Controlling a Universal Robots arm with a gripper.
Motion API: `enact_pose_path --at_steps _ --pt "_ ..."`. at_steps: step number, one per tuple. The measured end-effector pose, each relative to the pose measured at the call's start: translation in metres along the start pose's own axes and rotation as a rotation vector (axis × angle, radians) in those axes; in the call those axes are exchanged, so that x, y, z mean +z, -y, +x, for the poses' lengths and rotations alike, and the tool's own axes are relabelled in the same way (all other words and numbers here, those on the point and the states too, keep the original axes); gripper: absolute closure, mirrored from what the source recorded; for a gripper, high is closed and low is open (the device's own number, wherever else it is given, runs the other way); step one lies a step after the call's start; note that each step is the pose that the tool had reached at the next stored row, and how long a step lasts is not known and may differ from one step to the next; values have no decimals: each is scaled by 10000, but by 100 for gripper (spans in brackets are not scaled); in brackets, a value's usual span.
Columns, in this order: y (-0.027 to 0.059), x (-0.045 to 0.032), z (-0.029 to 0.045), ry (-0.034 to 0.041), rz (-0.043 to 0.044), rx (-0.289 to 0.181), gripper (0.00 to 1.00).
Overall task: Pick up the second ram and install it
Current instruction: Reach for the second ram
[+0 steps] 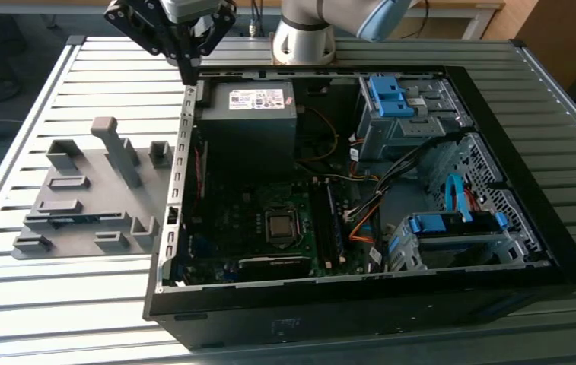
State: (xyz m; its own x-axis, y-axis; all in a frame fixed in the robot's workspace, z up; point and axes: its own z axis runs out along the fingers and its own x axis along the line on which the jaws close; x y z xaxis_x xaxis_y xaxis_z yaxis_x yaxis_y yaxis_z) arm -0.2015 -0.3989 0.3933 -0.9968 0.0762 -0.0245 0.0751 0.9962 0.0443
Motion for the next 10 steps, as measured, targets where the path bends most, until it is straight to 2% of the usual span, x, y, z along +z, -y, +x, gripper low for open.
enact_pose_path --at_steps 10 --pt "5 -2 66 0 0 0 89"
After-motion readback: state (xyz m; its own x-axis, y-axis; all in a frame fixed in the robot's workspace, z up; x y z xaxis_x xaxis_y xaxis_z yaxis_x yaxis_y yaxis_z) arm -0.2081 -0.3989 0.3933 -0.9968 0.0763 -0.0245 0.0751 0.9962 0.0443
